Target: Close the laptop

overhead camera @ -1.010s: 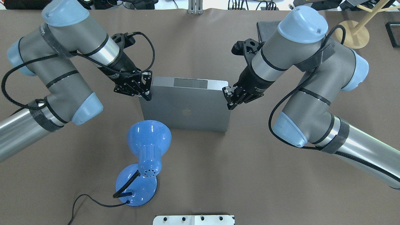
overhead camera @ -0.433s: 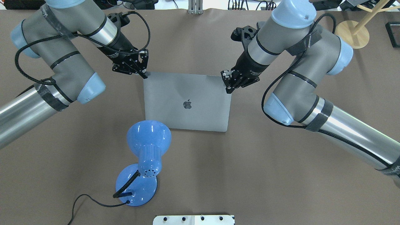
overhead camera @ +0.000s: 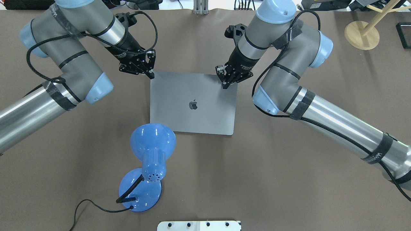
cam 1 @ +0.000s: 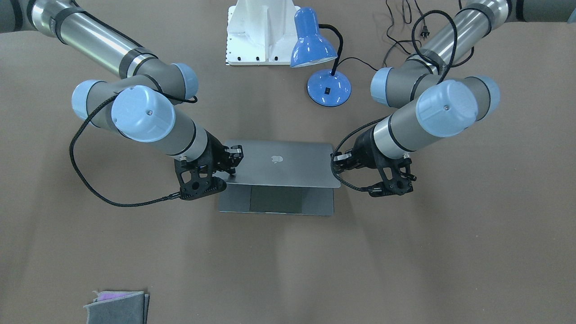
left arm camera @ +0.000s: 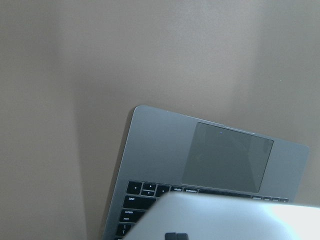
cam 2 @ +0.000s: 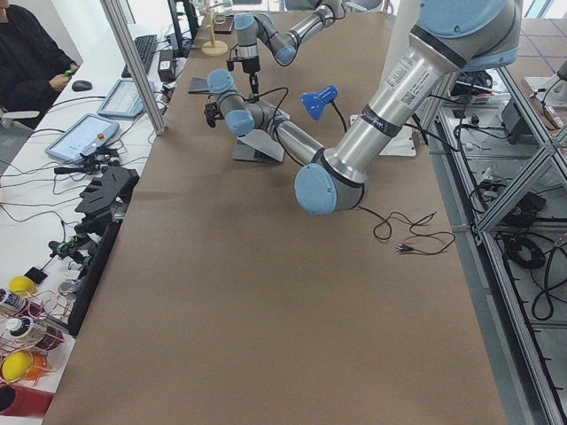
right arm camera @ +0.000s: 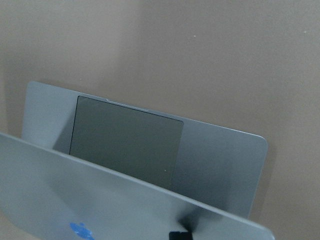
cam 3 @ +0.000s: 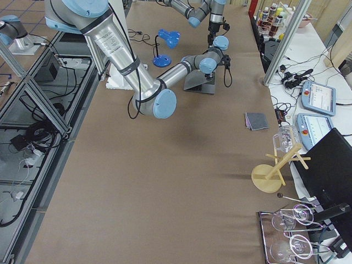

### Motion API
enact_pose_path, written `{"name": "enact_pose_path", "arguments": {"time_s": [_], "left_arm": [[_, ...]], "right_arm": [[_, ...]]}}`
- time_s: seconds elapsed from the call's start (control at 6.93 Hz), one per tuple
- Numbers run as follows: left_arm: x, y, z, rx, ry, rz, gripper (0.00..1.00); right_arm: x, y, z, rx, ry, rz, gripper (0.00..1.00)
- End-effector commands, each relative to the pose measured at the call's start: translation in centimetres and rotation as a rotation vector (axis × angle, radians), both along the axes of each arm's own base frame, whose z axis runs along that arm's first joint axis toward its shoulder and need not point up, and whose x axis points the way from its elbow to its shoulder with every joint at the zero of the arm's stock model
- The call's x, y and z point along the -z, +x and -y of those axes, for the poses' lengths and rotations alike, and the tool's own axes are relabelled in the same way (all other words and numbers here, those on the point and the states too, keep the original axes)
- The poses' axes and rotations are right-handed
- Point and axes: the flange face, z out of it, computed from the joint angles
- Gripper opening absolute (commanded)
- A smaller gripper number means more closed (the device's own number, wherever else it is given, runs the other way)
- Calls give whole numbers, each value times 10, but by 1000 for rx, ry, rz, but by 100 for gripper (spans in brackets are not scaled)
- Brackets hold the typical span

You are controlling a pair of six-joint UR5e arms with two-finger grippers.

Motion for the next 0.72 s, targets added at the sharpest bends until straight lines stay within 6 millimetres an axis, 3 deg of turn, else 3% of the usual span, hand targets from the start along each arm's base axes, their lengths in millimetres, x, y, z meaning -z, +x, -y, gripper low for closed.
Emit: {"name": "enact_pose_path", "arguments": {"time_s": [0.0,0.14,0.29,0.43,0.58], "left_arm": [[-30,38,25,116,86,74,0],[-35,42,30,135,93,95,0],[-42,59,22,124,93,111,0],[-42,82,8,126,122,120,0],[-33,91,3,117,125,111,0]], "right_arm": [[-4,-15,20,-13,9,-7,0],[-19,-21,28,-19,22,4,0],[-21,-20,30,-22,23,4,0],[-24,-21,32,-24,19,-1,0],[-31,-23,36,-40,18,-22,0]]}}
